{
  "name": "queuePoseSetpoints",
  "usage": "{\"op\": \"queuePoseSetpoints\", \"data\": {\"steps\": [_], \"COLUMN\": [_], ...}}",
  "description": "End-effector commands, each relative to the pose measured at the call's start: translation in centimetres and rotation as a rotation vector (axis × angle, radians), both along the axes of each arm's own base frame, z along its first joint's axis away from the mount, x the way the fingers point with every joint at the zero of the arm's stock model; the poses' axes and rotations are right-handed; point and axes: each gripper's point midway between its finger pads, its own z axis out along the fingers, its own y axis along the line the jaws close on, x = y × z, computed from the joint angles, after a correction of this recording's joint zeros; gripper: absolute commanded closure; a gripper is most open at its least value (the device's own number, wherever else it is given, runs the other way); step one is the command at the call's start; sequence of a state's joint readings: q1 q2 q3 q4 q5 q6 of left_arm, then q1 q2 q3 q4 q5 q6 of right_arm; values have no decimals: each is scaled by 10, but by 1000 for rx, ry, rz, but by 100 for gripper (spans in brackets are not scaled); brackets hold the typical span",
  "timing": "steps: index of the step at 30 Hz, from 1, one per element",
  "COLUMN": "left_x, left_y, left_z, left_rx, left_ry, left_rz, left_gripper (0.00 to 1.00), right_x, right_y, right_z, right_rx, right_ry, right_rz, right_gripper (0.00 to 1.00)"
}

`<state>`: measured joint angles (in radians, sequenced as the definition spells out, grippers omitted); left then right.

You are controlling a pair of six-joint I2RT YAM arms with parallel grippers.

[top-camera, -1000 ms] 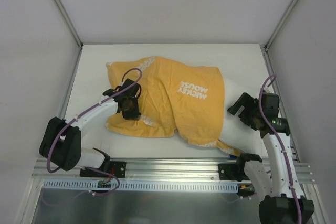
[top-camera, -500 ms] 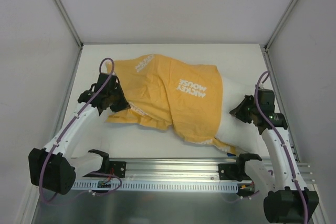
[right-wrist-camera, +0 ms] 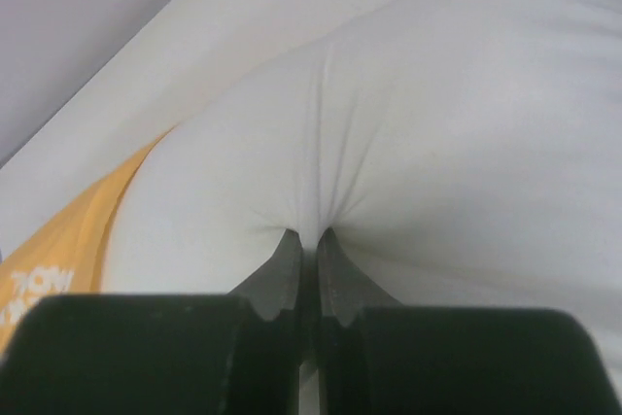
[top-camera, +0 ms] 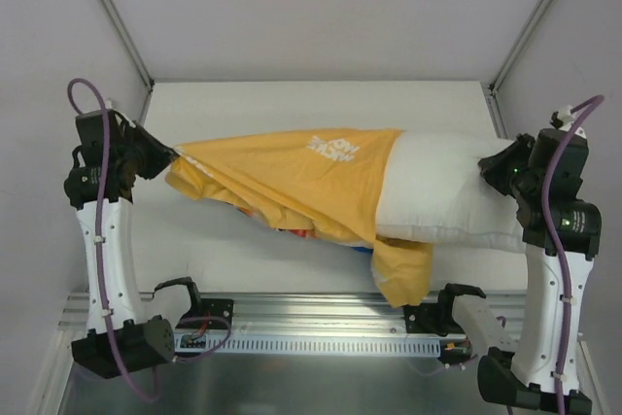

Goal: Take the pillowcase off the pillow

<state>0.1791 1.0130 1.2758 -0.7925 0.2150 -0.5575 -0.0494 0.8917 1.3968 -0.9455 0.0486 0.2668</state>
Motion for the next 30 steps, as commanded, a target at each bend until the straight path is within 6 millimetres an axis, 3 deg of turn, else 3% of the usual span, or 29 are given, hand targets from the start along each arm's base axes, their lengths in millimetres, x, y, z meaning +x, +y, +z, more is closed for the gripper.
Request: {"op": "queuePoseSetpoints", "data": {"steps": [1,3,6,7,9,11,12,13,14,16,17,19,20,22,23,25,30], "left_x": [-9,-13,-15,-15,-17,-21,-20,-19,-18,-16,-15,-13,-10,-4,-2,5,18], "left_y": [40,60,69,71,74,77,74,70,66,53,49,48,25,11,-2,-13,-67], "left_z": [-1,-3,-8,-9,-16,-23,-25,-25,-24,-17,-6,-1,6,3,-1,-18,-71], "left_rx": [-89,-151,-183,-186,-181,-164,-166,-173,-181,-150,-94,30,63,79,90,96,105], "left_ry": [21,18,29,35,50,67,69,68,63,44,16,21,2,21,38,98,280], "left_rz": [131,206,255,269,294,311,281,251,219,146,121,134,52,2,-44,-79,-232], "left_gripper": [100,100,100,100,100,100,100,93,76,60,42,28,17,14,13,12,9], "right_x": [-7,-7,0,4,13,17,18,18,18,14,14,10,11,12,11,11,9], "right_y": [-39,-47,-50,-50,-46,-29,-23,-16,-6,-6,2,0,10,11,24,27,75], "right_z": [12,1,-26,-51,-75,-95,-99,-98,-95,-79,-72,-59,-53,-52,-57,-63,-84], "right_rx": [-50,-33,-31,-17,9,68,88,108,124,69,41,-19,-28,-58,-72,-133,-214], "right_ry": [-28,0,55,111,170,210,223,224,218,186,169,138,118,109,122,146,198], "right_rz": [-158,-177,-175,-164,-133,-40,-2,32,79,70,98,72,107,101,147,151,324], "right_gripper": [99,99,99,99,99,98,85,67,32,3,4,4,4,4,4,4,4]}}
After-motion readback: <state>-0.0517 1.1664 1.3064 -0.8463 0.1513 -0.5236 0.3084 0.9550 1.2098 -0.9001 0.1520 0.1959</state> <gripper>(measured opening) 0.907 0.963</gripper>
